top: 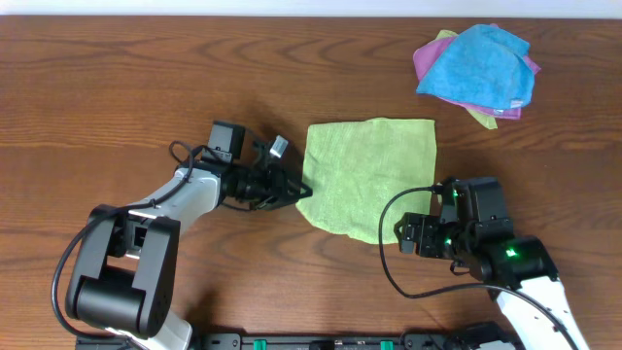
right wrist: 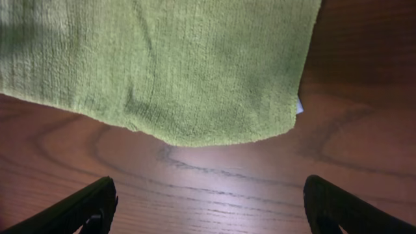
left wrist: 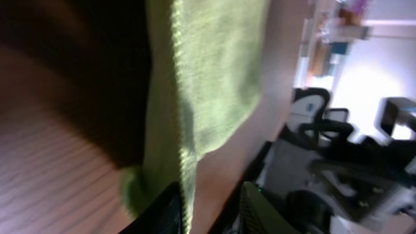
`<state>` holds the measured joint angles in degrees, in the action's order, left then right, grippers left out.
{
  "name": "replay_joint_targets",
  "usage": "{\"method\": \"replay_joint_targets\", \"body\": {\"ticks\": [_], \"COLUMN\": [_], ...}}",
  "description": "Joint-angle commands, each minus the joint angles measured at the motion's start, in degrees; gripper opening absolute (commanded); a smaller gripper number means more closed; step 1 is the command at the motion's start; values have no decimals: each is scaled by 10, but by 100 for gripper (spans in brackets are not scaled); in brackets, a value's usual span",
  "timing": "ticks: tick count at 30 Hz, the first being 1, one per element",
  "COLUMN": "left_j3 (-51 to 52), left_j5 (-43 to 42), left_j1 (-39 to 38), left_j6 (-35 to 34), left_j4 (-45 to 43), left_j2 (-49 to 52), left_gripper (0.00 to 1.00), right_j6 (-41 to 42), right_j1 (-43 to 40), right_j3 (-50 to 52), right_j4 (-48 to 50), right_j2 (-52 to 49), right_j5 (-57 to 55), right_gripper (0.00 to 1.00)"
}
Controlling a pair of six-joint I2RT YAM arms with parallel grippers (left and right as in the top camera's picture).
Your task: Fold the cloth
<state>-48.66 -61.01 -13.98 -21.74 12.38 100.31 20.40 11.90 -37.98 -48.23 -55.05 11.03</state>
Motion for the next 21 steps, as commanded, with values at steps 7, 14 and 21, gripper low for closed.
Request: {"method": "replay_joint_targets", "body": {"ticks": [7, 14, 21], "left_j3": [-17, -80, -101], "left_j5": [-56, -34, 73], "left_j1": [-4, -26, -42], "left_j6": [-78, -186, -199], "left_j4": [-62, -141, -115], "left_j2": [-3, -3, -2], "left_gripper": [18, 17, 31], "right_j6": [8, 8, 22], "right_j1": [-3, -3, -3], "right_j3": [3, 8, 59], "right_j4": [-12, -4, 83], "right_j2": [4, 4, 3], "right_j5": [-7, 8, 35], "right_gripper": [93, 93, 93]}}
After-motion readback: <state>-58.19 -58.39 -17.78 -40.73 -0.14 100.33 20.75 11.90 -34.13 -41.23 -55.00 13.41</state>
